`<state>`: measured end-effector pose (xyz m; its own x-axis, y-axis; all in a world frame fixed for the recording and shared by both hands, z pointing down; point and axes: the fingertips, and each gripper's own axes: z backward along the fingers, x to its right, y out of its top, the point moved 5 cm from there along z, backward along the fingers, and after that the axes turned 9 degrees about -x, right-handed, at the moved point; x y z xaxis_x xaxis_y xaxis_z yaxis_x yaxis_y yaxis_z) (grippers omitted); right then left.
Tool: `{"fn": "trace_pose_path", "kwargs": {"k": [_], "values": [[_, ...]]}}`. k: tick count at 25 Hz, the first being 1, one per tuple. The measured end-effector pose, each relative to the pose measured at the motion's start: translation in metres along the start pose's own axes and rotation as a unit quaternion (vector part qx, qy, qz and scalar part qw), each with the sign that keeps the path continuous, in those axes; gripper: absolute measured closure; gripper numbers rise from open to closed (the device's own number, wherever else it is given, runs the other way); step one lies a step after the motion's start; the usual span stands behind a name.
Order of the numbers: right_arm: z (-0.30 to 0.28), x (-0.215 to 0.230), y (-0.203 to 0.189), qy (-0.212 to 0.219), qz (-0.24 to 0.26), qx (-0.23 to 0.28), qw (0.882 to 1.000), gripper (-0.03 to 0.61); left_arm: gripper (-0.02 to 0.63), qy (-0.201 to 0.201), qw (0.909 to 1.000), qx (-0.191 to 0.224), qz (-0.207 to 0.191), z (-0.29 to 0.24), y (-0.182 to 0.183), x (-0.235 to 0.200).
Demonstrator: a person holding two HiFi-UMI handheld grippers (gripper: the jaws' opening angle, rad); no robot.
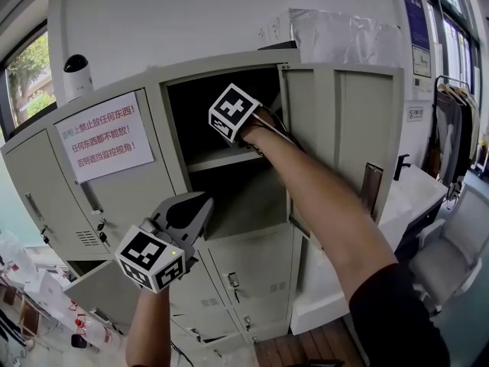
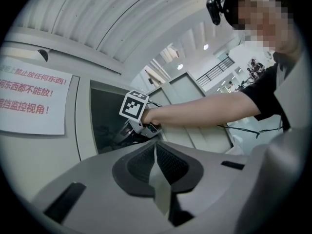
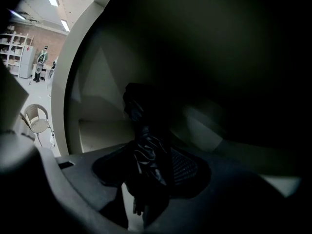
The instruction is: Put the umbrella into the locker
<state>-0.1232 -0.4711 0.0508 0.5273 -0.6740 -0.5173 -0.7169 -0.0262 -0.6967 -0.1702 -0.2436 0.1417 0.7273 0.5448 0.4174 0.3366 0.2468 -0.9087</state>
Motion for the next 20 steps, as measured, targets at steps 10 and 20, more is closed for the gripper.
{"fn": "trace_pose_path", "kwargs": {"k": [10, 20], "values": [[0.002, -0.007, 0.012, -0.040, 0.028, 0.019, 0.999, 0.503, 0.586, 0.009, 1.0000, -0.001, 0.001, 0.007, -0.002, -0.003], [0.020, -0.002, 0.016, -0.023, -0.019, 0.073, 0.997, 0.535, 0.586, 0.007, 1.0000, 0.001, 0.001, 0.009, 0.001, -0.004]]}}
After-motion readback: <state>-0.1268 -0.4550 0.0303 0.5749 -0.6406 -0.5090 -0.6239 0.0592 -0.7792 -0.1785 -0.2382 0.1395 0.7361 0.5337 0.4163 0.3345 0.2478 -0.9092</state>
